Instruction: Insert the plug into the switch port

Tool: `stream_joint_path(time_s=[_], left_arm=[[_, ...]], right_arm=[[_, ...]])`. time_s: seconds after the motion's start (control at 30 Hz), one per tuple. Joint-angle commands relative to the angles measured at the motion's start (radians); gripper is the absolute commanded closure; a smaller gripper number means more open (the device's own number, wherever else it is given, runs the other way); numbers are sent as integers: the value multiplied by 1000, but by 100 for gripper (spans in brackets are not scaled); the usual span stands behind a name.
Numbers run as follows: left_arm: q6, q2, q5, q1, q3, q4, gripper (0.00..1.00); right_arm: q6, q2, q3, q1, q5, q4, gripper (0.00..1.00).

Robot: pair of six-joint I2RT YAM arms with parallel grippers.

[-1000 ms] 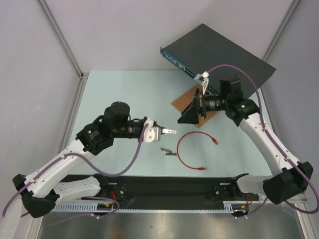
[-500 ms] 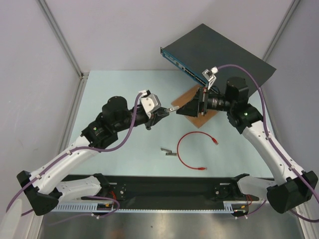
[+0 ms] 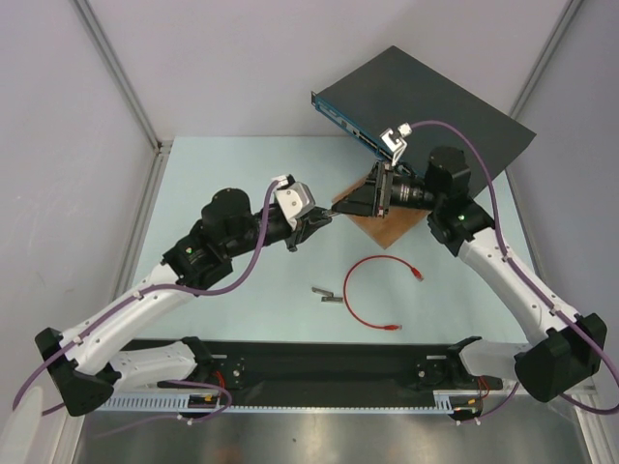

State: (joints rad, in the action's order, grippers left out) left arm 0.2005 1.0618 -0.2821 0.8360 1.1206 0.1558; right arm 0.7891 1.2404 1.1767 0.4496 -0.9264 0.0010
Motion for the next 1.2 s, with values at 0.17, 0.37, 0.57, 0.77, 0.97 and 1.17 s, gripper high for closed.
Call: stream_joint_path(time_s=[0.17, 0.37, 0.57, 0.77, 0.97, 1.17], left_arm=[[4, 1, 40, 6, -22, -65, 100], [57, 4, 0, 8, -18, -49, 93], [108, 26, -23, 9, 21, -9, 65], [126, 43, -11, 15, 36, 7, 68], [137, 47, 0, 20, 44, 13, 68], [149, 38, 14, 25, 47, 24, 65]], right_arm=[[16, 21, 47, 14, -68, 53, 65], [-39, 33, 87, 15, -71, 4, 100], [-36, 34, 80, 18, -78, 4, 100], [-33, 33, 75, 17, -77, -29, 100], [-60, 33, 75, 15, -55, -73, 100], [-68, 34, 72, 3, -35, -105, 100]])
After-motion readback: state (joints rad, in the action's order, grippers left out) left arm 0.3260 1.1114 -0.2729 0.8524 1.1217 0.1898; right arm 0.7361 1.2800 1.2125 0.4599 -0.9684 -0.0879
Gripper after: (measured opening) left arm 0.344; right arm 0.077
